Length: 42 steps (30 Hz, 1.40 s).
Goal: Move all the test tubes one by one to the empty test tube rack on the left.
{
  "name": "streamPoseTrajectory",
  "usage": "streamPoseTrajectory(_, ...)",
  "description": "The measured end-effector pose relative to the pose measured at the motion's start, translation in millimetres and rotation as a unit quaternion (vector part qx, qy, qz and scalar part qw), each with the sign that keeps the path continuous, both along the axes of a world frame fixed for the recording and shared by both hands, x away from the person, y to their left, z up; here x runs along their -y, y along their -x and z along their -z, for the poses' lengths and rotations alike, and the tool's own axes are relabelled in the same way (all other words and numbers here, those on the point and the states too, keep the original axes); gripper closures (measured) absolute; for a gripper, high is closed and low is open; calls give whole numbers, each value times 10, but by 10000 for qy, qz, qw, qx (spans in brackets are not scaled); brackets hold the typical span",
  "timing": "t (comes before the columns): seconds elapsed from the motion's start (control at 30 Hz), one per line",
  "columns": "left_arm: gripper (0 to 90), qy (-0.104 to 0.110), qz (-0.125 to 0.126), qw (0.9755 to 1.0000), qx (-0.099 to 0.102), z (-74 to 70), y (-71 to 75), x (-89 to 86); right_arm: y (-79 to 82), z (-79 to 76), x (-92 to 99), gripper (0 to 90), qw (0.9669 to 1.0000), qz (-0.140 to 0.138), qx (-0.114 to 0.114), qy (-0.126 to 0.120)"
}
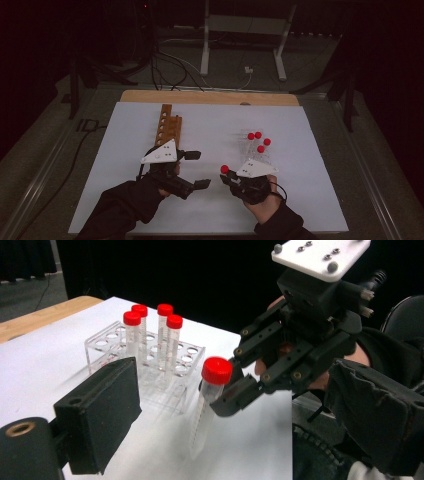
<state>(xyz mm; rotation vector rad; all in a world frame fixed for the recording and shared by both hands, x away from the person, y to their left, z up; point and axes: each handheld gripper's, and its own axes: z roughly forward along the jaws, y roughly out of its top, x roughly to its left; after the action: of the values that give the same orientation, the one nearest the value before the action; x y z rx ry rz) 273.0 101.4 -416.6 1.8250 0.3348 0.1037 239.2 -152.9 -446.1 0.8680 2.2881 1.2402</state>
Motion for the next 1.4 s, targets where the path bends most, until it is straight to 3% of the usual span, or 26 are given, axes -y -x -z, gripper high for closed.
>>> streamPoseTrajectory(0.53, 319, -211, -117, 9995, 208, 41, -21, 286, 0, 10, -25, 750, 10000, -37, -28, -8)
streamPoseTrajectory(0.93, 474, -406, -263, 9985, 269, 129, -43, 374, 2, 8, -29, 749, 10000, -56, -33, -8)
streamPoseTrajectory(1.4, 635, -577, -185, 9977, 310, 196, -64, 447, 3, 7, -36, 749, 10000, -74, -31, -8)
